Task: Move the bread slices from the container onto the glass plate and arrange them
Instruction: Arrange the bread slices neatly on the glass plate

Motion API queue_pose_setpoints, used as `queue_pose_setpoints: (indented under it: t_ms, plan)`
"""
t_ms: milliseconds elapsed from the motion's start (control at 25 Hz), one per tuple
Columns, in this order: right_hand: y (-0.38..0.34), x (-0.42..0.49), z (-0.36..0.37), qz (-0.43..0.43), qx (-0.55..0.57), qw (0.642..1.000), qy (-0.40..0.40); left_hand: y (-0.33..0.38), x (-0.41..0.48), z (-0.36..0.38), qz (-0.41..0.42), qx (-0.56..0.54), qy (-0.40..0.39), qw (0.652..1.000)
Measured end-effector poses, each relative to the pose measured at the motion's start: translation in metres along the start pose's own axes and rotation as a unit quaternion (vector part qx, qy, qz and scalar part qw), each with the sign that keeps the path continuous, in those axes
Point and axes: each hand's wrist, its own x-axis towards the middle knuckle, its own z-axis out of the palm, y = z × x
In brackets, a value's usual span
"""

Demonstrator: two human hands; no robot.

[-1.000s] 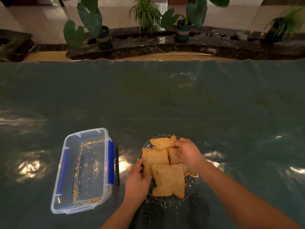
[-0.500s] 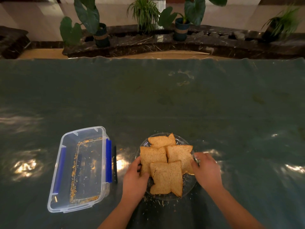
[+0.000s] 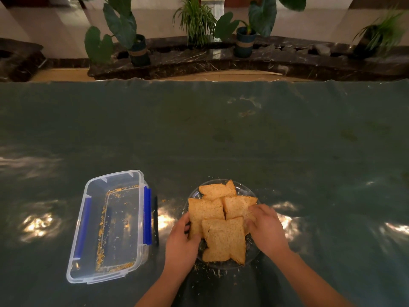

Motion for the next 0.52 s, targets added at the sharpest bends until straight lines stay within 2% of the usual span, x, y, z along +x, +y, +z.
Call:
queue_pose_setpoints:
  t_ms: [240, 520]
  plan:
    - [0.0039, 0.0022, -0.0053, 0.027, 0.016, 1.000, 0.003, 0.0075, -0.0042, 0.0012, -0.004, 0.004, 0.005, 1.000]
    - [0.0018, 0.0029, -0.0052, 0.016, 0.021, 1.000, 0.006, 0.0051, -0.0040, 0.0032, -0.013, 0.018, 0.004, 1.000]
